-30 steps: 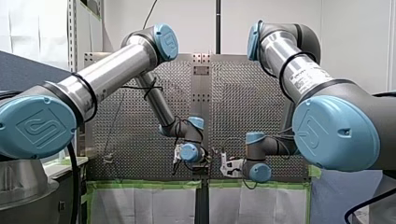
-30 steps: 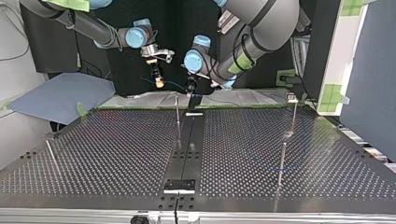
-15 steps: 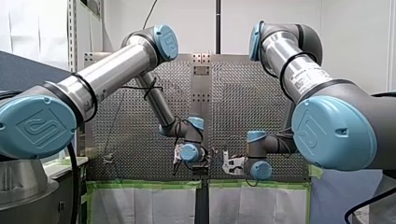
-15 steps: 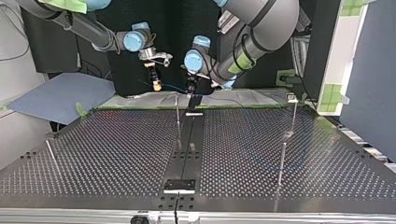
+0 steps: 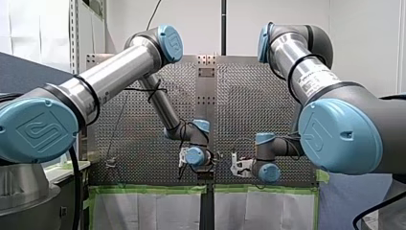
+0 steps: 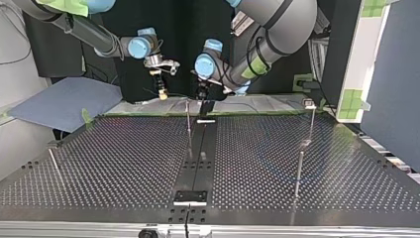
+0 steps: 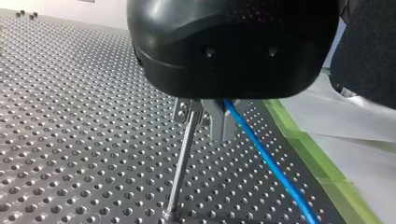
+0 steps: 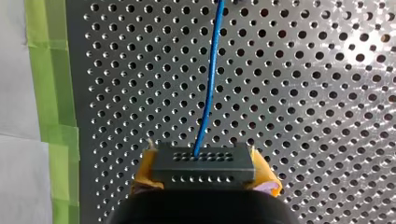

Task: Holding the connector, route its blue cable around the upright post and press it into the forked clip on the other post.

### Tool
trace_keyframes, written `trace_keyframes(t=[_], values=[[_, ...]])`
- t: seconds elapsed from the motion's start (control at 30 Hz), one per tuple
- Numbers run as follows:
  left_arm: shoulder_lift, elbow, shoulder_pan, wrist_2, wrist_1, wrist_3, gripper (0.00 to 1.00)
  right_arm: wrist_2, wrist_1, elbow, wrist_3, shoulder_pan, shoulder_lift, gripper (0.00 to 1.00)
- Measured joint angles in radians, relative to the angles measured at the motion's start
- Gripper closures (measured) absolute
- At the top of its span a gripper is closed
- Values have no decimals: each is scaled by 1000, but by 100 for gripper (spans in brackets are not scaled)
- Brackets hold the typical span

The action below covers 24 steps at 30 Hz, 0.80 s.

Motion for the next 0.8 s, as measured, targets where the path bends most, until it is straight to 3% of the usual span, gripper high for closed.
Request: trace_keyframes(t=[0.23, 0.8], values=[[-26, 35, -2, 1, -32, -8, 100, -2, 3, -10, 2, -10, 0, 100], [-31, 65, 19, 8, -27, -42, 100, -3, 35, -41, 3, -38, 1, 100]])
